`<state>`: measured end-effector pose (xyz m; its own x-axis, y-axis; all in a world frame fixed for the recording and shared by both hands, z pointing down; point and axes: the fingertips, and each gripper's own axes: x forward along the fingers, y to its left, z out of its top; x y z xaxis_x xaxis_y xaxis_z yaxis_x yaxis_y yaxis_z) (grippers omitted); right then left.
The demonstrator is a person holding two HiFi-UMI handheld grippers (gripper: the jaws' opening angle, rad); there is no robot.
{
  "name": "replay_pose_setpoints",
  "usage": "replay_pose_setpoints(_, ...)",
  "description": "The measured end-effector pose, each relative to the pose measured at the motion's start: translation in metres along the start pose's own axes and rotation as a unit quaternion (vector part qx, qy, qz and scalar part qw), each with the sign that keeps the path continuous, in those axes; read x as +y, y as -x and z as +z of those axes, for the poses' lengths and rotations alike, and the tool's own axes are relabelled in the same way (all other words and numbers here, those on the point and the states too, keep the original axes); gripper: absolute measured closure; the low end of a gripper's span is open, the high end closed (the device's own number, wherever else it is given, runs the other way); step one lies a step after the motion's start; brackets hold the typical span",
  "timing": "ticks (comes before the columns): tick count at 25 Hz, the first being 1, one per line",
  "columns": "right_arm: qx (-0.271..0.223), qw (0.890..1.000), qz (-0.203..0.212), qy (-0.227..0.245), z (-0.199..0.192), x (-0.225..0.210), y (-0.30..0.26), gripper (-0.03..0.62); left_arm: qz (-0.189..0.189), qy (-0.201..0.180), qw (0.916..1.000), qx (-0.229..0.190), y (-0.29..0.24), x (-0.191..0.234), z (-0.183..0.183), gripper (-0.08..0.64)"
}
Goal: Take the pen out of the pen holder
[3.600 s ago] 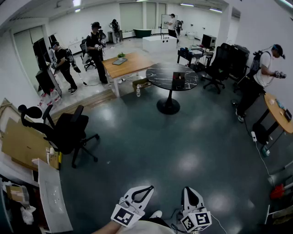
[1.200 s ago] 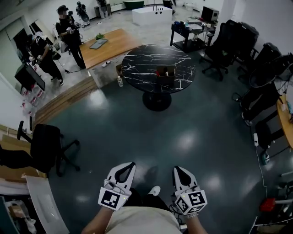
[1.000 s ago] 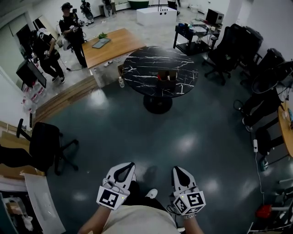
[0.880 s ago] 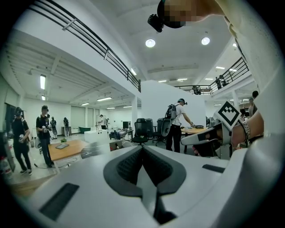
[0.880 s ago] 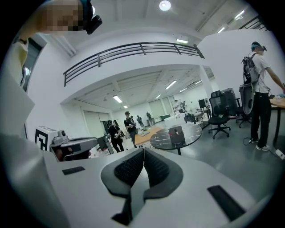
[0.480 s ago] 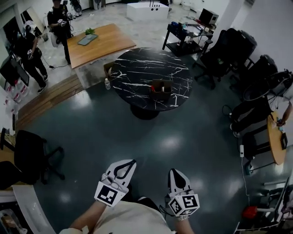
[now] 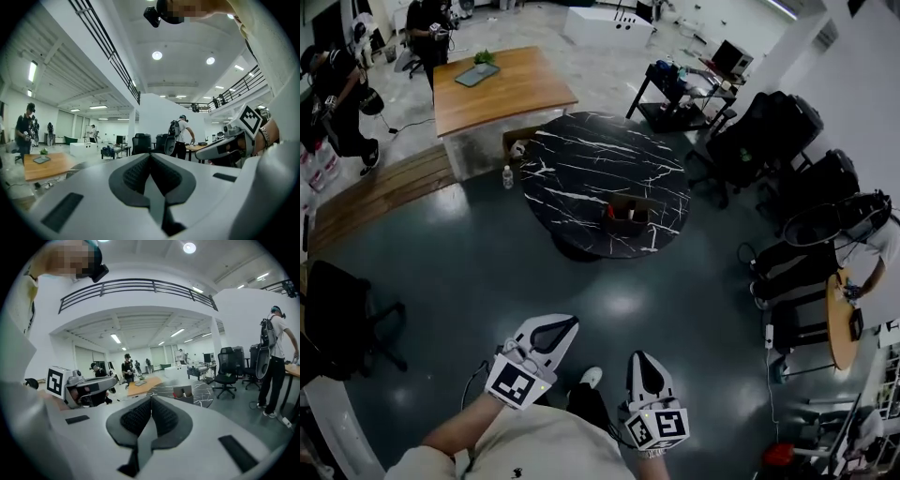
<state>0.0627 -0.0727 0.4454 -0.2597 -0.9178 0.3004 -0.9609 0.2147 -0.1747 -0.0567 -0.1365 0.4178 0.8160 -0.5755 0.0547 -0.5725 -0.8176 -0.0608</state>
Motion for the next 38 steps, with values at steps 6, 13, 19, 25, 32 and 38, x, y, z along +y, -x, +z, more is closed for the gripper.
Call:
replay_pose_setpoints(6,0.005,1.0,0.027,-0.007,0.009,-0.033,-0.048,0.574,0.011,0.026,0.9991,0.032,-0.041,0.008,-0.026,0.548)
replay_pose_setpoints(13,0.013,0.996,0.085,-0.016,0.034,-0.102,-0.109,0.574,0.063,0.003,0.9974,0.036,-0.114,0.029,-0.014,0.548)
replay_pose_setpoints(19,0.013,0.99,0.142,0.003,0.063,-0.167,-0.147,0.574,0.12,0.03,0.9922,0.019,-0.19,0.036,-0.002,0.548)
replay_pose_setpoints(25,0.014,0.989,0.147,-0.01,0.086,-0.206,-0.173,0.574,0.137,0.07,0.9879,0.015,-0.24,0.031,-0.006,0.548)
replay_pose_setpoints(32,0.041,0.99,0.13,-0.035,0.08,-0.238,-0.214,0.574,0.158,0.106,0.9798,0.06,-0.279,0.089,-0.047,0.548)
replay_pose_setpoints(38,0.062,0.995,0.082,-0.019,0.093,-0.259,-0.262,0.574,0.135,0.141,0.9737,0.117,-0.323,0.142,-0.117,0.459)
